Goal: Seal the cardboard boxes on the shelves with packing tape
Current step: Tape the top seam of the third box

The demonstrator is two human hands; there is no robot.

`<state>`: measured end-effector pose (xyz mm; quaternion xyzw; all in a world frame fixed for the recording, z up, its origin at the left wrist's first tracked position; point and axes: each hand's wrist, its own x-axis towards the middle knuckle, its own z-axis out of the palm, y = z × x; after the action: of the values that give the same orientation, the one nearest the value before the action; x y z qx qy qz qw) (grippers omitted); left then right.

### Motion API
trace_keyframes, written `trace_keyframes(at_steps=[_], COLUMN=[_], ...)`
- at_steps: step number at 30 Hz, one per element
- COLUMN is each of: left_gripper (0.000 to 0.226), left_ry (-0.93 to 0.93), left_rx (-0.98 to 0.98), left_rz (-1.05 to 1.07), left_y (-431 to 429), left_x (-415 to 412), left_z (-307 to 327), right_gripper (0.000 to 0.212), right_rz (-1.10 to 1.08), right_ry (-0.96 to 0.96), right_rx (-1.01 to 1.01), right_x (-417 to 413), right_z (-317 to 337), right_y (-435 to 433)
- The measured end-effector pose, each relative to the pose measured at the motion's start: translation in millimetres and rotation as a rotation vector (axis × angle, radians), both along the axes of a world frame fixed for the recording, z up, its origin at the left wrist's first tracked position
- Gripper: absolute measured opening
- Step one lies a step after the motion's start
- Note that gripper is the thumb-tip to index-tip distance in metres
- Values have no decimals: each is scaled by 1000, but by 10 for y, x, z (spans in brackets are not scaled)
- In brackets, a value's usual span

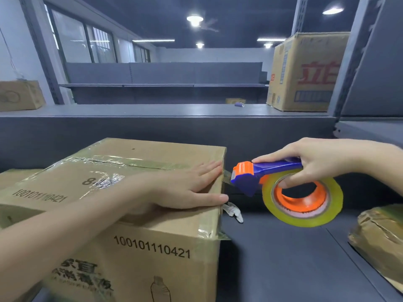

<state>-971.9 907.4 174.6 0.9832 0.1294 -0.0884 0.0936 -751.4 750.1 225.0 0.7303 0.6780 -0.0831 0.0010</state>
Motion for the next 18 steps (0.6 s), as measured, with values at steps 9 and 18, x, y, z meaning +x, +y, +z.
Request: trace_keyframes(at_steps=[9, 18], left_gripper=[91, 92], left_ry=[-2, -35], left_rx=[9, 42], left_rz=[-27, -42], left_y=[41, -2], left_x=[1, -47], left_z=[0, -15], right_gripper=[59, 55], right_rz=[-51, -31], right_ry=[-3, 17], right_rx=[23, -52], right_x=[67, -37], right_z=[14, -225], right_y=[-258, -116])
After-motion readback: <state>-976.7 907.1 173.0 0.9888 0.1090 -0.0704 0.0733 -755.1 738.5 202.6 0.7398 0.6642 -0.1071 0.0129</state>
